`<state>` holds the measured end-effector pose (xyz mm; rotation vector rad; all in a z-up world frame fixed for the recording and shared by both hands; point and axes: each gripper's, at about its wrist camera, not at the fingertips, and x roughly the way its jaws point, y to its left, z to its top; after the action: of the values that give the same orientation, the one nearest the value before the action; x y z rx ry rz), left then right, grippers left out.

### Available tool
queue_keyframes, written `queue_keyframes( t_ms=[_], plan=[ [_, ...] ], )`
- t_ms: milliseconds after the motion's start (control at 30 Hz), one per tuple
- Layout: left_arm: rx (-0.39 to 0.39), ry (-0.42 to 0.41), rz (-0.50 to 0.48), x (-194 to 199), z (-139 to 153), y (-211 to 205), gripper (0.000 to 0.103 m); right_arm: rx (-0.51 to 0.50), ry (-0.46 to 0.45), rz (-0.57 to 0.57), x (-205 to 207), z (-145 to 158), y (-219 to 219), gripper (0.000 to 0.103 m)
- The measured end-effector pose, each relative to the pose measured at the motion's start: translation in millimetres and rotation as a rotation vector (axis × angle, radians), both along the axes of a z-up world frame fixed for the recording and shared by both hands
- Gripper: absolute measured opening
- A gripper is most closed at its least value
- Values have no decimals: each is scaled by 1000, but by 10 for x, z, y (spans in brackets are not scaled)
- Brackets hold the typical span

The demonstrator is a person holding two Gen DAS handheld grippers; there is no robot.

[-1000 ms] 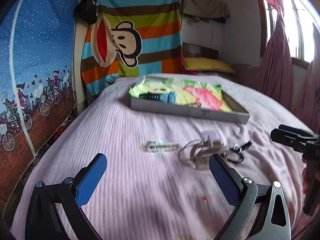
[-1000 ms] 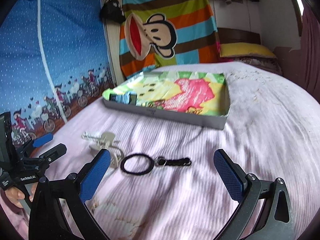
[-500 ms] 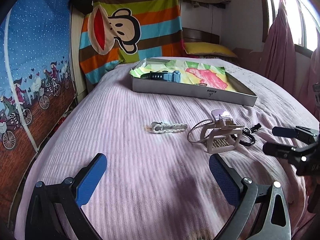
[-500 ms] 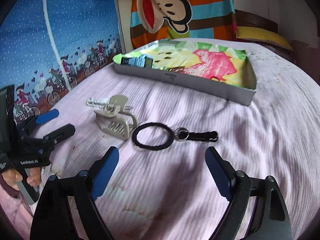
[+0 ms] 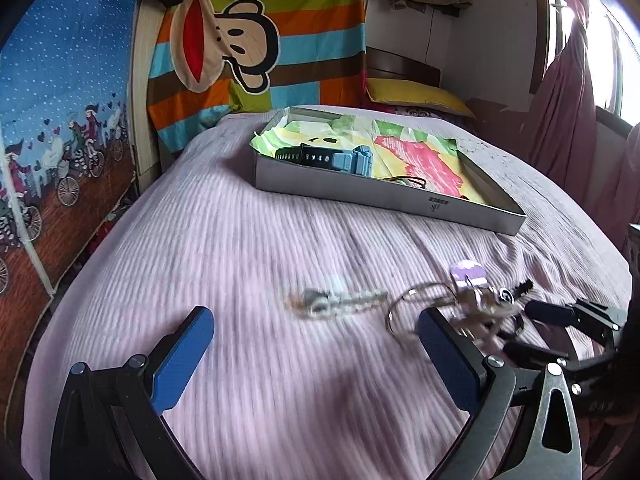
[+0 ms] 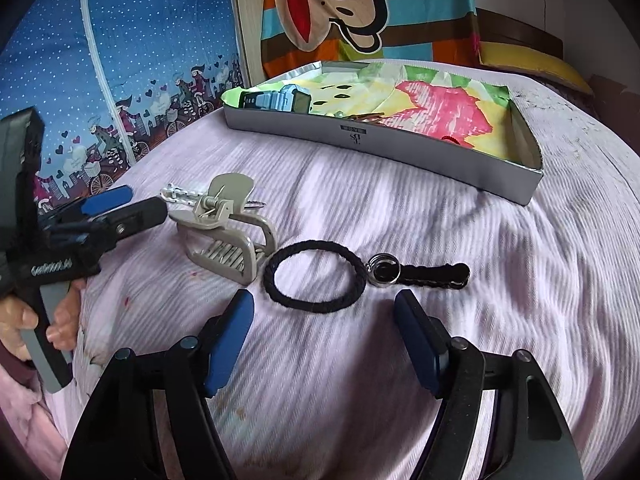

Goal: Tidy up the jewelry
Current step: 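Grasp the beige claw clip keychain with the left tool while the right tool reaches the black hair tie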

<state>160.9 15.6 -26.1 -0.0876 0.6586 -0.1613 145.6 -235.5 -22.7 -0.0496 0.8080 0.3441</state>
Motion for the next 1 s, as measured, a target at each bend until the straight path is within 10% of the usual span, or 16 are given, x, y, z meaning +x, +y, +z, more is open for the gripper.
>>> queue_keyframes(
  t_ms=[1000],
  plan=[
    [-42,50,-172,53,-129,-149,24,52,5,-5,98,-55,-7,42]
  ],
)
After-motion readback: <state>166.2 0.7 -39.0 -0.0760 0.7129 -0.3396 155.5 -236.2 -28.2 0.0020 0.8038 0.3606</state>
